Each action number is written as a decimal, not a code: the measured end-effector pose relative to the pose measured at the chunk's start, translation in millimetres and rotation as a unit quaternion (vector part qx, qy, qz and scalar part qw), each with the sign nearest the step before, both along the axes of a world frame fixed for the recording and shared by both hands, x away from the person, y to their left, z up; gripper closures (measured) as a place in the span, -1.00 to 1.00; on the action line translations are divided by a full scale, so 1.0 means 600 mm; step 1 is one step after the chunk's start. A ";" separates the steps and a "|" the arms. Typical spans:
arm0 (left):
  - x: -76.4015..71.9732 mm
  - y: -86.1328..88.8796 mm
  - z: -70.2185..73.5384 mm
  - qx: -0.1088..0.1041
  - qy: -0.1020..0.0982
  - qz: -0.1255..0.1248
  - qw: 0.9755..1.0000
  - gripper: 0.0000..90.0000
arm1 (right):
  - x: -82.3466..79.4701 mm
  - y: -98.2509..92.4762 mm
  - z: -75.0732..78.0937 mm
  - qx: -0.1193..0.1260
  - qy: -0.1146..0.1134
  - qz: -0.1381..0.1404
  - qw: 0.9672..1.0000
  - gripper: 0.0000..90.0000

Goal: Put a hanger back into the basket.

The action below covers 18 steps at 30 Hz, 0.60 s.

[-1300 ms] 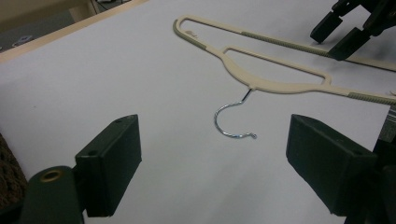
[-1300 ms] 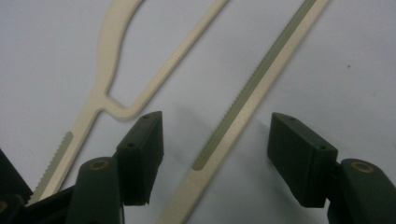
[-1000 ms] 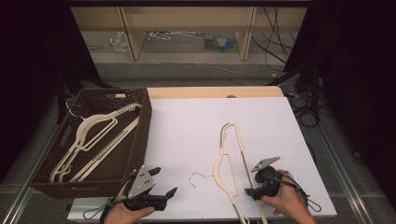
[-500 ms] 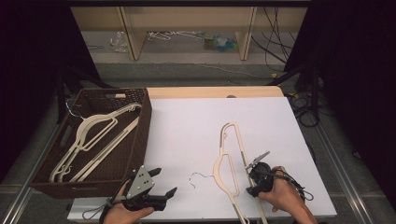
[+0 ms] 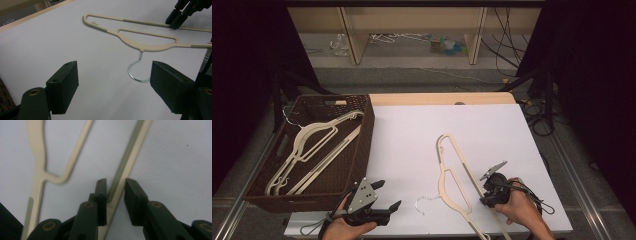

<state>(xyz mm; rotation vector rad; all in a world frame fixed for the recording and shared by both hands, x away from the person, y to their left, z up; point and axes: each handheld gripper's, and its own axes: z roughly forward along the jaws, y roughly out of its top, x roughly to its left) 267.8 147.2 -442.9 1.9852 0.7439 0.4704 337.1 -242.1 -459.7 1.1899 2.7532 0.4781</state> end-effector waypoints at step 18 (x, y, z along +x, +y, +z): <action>0.004 -0.003 -0.006 0.012 0.002 -0.004 1.000 -0.47 | 0.004 -0.005 -0.001 0.018 -0.014 0.012 1.000 0.73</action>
